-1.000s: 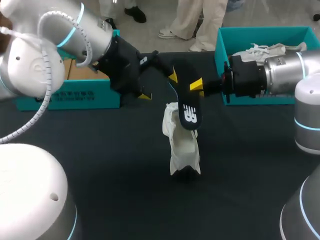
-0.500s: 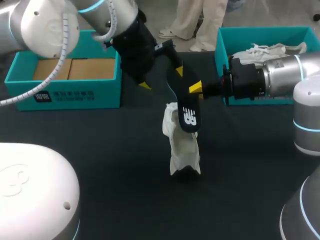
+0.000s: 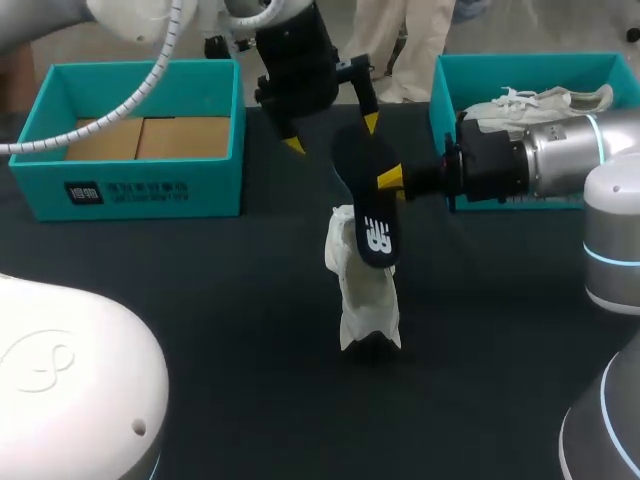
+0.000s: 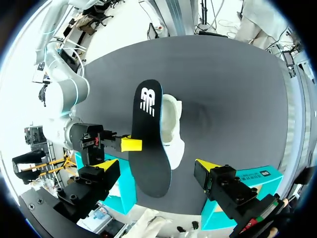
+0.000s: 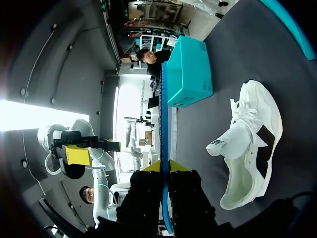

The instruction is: Take the shoe out of the shoebox, open the shoe tongue, remove and reinsert the insole, then place the shoe into the shoebox

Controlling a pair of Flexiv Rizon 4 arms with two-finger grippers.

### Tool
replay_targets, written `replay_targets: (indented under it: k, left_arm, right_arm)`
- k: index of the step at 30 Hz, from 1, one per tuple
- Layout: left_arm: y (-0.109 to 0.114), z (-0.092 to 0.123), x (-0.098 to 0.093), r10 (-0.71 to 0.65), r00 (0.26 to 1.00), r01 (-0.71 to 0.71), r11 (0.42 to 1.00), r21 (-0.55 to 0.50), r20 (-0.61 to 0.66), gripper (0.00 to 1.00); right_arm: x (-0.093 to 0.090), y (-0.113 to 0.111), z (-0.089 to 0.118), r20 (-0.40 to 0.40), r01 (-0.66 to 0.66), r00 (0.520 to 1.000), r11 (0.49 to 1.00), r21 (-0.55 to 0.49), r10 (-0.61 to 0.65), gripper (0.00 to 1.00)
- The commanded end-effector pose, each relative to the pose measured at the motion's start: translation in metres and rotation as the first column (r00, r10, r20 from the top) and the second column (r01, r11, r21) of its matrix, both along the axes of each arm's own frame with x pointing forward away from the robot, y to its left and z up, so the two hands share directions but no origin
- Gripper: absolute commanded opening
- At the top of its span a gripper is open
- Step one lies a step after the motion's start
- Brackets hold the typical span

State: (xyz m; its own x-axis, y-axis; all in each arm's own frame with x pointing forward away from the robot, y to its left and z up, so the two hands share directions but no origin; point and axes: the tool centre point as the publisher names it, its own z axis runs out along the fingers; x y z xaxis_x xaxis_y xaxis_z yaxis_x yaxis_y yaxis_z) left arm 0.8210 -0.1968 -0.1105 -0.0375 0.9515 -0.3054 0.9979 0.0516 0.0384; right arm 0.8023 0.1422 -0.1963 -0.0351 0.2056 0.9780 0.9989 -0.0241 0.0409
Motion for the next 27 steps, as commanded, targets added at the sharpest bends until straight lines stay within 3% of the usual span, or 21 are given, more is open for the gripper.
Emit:
replay_targets:
  k: [1,4,6,11,27]
  left_arm:
    - [-0.002,0.001,0.001,0.002,1.0,-0.002,0.998,0.055,-0.002,1.0]
    - [-0.002,0.001,0.001,0.002,1.0,-0.002,0.998,0.055,-0.002,1.0]
    - [-0.007,0.008,-0.001,0.006,0.997,-0.012,0.997,0.081,0.072,1.0]
    - [-0.015,0.023,0.004,0.044,0.995,-0.052,0.995,0.087,0.09,1.0]
    - [-0.014,0.036,0.003,0.0,1.0,-0.002,0.995,0.102,0.017,1.0]
  right_arm:
    - [0.004,0.002,0.002,0.001,-0.006,1.0,1.0,-0.004,0.006,0.0]
    - [0.006,0.003,0.003,0.0,-0.011,1.0,1.0,-0.004,0.011,0.0]
    - [0.006,0.004,0.005,0.0,-0.017,1.0,1.0,0.0,0.017,0.0]
    - [0.005,0.006,0.007,0.003,-0.017,1.0,1.0,0.004,0.017,0.0]
    - [0.001,0.011,0.01,0.007,-0.005,1.0,1.0,0.012,0.005,0.0]
